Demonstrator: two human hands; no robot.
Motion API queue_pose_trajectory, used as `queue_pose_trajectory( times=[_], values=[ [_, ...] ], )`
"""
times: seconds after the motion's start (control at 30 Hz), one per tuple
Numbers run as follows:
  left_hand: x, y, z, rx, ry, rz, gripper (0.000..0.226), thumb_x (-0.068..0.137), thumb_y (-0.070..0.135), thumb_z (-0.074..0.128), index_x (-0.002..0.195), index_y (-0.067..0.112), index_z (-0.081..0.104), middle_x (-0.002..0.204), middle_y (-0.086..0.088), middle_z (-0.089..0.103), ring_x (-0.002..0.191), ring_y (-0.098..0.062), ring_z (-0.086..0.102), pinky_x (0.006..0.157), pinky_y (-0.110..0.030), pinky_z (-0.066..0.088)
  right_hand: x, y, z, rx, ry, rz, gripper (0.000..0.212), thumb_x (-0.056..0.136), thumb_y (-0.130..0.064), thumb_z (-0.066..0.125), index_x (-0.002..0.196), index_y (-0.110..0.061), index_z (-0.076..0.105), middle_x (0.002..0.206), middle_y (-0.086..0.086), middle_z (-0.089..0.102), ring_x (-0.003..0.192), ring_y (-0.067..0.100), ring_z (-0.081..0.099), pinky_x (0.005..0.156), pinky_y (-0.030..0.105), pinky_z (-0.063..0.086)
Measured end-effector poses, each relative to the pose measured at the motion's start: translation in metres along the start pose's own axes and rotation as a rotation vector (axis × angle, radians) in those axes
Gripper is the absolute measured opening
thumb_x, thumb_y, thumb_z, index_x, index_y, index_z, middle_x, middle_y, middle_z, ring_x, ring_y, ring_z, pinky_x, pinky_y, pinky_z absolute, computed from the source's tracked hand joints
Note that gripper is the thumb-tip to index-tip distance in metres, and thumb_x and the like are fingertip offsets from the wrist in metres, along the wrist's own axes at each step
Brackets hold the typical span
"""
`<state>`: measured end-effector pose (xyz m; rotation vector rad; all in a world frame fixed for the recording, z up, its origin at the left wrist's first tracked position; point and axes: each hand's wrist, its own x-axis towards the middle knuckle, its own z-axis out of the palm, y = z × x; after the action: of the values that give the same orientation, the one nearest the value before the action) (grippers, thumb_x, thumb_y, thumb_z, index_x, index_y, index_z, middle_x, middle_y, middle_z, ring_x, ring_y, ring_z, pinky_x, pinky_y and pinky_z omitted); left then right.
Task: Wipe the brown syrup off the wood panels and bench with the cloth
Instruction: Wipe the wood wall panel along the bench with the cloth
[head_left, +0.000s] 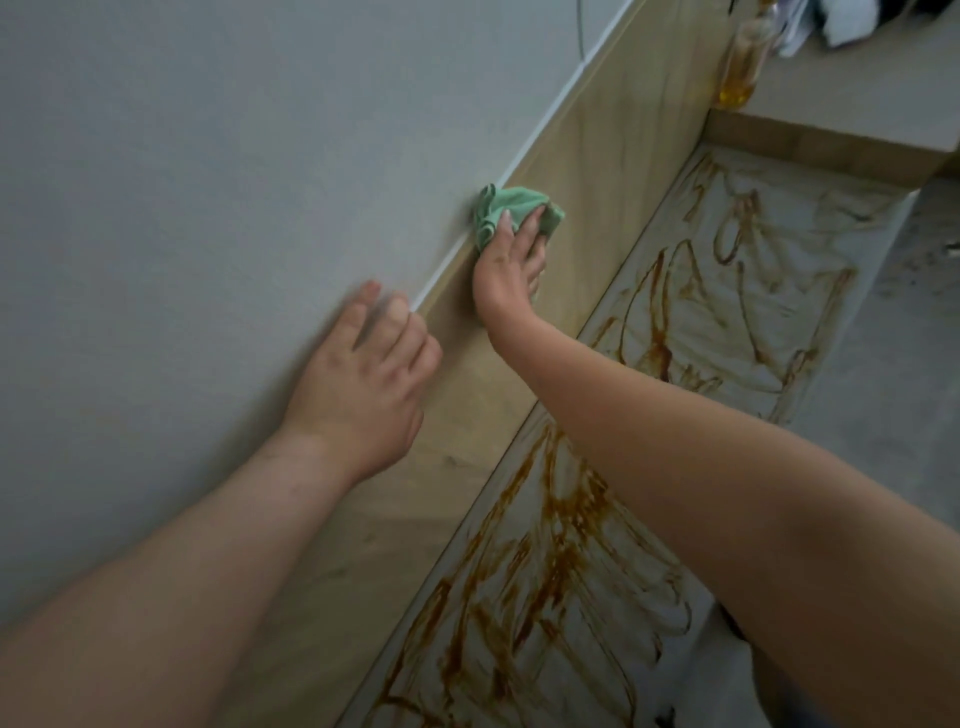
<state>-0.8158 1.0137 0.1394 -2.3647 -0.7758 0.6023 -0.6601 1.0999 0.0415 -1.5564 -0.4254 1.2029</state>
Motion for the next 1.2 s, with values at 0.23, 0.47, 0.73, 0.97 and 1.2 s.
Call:
queue_pose_trajectory(
  times=[0.23, 0.47, 0.73, 0.97, 1.2],
  values=[
    [0.125, -0.001, -0.038, -0.059, 0.03, -0.075, 0.062, 0.085, 0.04, 0.047, 0.14, 0.01, 0.047, 0.154, -0.026, 0.035, 0.153, -0.046, 0.016, 0.127, -0.054, 0.005, 0.079, -0.037, -0.034, -0.01, 0.042, -0.029, 0.06, 0.108, -0.058, 0.018, 0.163, -0.045, -0.006, 0.173, 0.002, -0.004, 0.158, 0.034, -0.002, 0.125, 0.059, -0.001],
    [0.206, -0.006, -0.025, 0.214, 0.008, -0.099, 0.085, 0.099, 0.048, 0.013, 0.156, -0.008, -0.016, 0.166, -0.03, -0.014, 0.156, -0.043, -0.015, 0.123, -0.058, -0.019, 0.187, -0.092, -0.077, 0.046, 0.15, -0.092, 0.059, 0.109, -0.057, 0.017, 0.164, -0.043, 0.002, 0.173, 0.001, 0.003, 0.158, 0.035, 0.002, 0.124, 0.057, -0.002],
    [0.213, -0.008, -0.007, 0.263, 0.068, -0.04, 0.079, 0.101, 0.04, 0.014, 0.157, -0.013, -0.007, 0.165, -0.035, -0.01, 0.156, -0.047, -0.008, 0.12, -0.066, -0.018, 0.208, -0.049, -0.083, 0.009, 0.112, -0.06, 0.061, 0.108, -0.051, 0.013, 0.165, -0.034, 0.002, 0.174, 0.001, 0.001, 0.159, 0.024, 0.0, 0.127, 0.055, 0.001],
    [0.214, -0.007, -0.006, 0.255, 0.086, -0.031, 0.08, 0.101, 0.044, 0.01, 0.158, -0.009, -0.008, 0.166, -0.033, -0.009, 0.155, -0.049, -0.008, 0.115, -0.068, -0.023, 0.072, 0.076, -0.045, -0.08, -0.153, 0.196, 0.06, 0.11, -0.05, 0.017, 0.162, -0.041, -0.013, 0.172, -0.004, -0.014, 0.159, 0.028, -0.005, 0.128, 0.05, 0.002],
    [0.215, -0.007, -0.004, 0.239, 0.089, -0.031, 0.081, 0.101, 0.044, 0.016, 0.159, -0.005, -0.01, 0.167, -0.03, -0.012, 0.154, -0.05, -0.014, 0.112, -0.068, -0.028, 0.199, -0.022, -0.075, -0.007, 0.119, -0.042, 0.067, 0.099, -0.062, 0.015, 0.162, -0.047, -0.001, 0.172, 0.0, 0.0, 0.158, 0.036, 0.008, 0.124, 0.065, 0.007]
  ],
)
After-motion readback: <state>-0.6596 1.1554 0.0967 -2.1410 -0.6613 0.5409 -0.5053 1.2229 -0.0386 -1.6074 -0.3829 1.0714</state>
